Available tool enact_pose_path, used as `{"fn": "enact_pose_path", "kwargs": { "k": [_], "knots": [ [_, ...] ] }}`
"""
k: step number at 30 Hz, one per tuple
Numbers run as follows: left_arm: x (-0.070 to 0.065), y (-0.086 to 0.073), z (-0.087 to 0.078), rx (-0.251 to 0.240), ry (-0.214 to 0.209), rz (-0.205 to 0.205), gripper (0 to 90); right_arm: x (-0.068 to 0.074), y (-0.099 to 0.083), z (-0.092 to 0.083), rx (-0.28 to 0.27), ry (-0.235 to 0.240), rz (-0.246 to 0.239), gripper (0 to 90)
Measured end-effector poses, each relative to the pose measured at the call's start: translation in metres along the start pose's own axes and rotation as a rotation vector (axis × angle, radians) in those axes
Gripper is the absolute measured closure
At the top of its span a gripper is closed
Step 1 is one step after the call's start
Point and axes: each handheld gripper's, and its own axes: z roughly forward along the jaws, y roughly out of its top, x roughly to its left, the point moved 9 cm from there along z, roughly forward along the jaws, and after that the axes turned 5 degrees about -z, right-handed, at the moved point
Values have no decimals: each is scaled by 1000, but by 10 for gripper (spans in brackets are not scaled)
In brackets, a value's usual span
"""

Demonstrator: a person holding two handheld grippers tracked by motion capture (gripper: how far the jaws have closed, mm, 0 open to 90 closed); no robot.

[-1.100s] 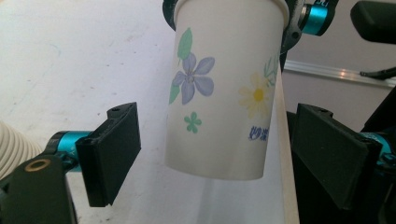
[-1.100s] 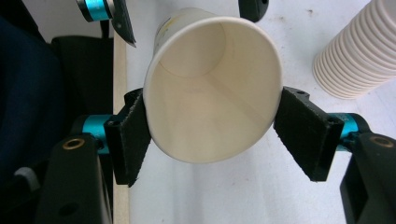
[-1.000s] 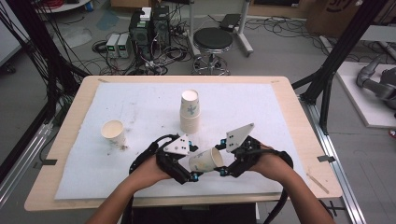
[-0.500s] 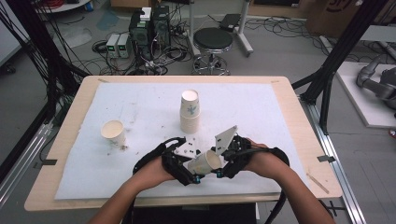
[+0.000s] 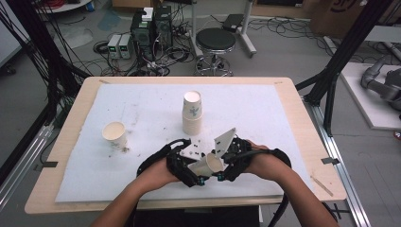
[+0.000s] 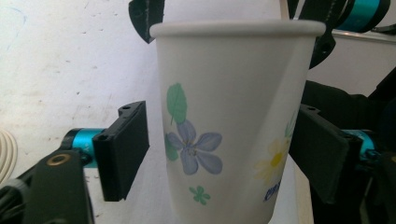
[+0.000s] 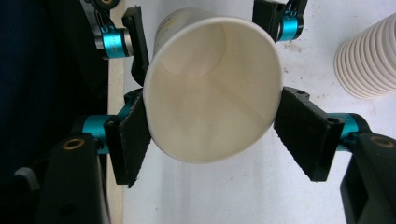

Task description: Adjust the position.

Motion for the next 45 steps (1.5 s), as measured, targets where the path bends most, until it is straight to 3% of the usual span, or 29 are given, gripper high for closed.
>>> {"fn": "enact_pose_path", "kwargs": {
  "k": [6,14,17,20,27,35,39,45],
  "knots": [
    [-4,0,2,5,-21,10,334,3,2,1,12,7,-9,301],
    [-3,0,3,-17,-24,-8,339,2,2,1,-8,12,9,281],
    [-2,-3,2,-29,-22,-22,328,1,2,-1,-63,12,45,262],
    [-1,-6,1,-50,-20,-41,325,0,5,-8,-178,20,99,241],
    [5,-16,-5,-172,10,-123,311,-4,-5,-22,-349,-21,204,224],
    [17,-28,-20,-309,61,-201,300,-12,-44,-24,-488,-142,395,219],
    [24,-31,-28,-369,90,-228,298,-15,-69,-22,-503,-218,481,219],
    [34,-33,-40,-458,146,-262,297,-18,-100,-23,-523,-356,555,220]
  ]
}}
